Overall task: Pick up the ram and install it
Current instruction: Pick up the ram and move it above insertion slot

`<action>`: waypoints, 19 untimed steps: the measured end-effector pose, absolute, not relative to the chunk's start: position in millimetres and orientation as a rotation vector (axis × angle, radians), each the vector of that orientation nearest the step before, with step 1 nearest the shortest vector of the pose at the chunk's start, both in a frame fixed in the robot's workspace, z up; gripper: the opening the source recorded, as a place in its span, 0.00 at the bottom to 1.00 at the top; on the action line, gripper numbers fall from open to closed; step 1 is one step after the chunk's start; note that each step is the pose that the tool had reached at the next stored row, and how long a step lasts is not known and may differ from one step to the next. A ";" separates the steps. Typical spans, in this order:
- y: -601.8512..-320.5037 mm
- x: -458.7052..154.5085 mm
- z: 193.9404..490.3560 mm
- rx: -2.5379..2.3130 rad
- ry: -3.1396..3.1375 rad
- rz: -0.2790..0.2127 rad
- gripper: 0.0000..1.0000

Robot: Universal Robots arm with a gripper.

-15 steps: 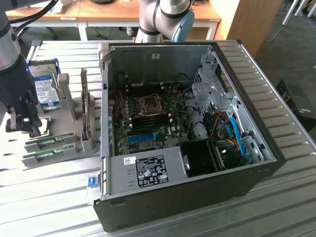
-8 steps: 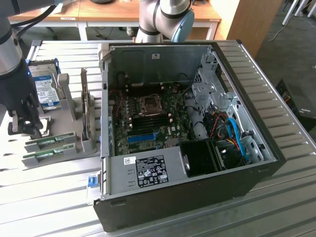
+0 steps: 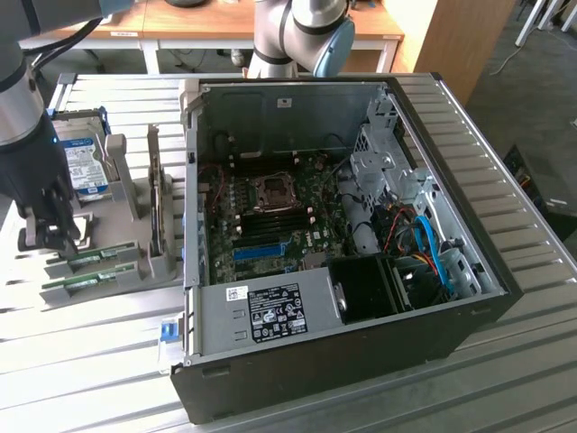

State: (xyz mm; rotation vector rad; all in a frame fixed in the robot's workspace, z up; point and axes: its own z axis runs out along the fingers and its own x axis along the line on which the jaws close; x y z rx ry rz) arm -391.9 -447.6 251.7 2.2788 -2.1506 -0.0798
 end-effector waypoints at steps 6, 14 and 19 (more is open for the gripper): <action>-447.8 -391.9 245.1 2.279 -2.151 -0.080 0.30; -448.0 -391.8 237.6 2.279 -2.151 -0.080 0.30; -448.2 -391.9 233.1 2.279 -2.151 -0.080 0.30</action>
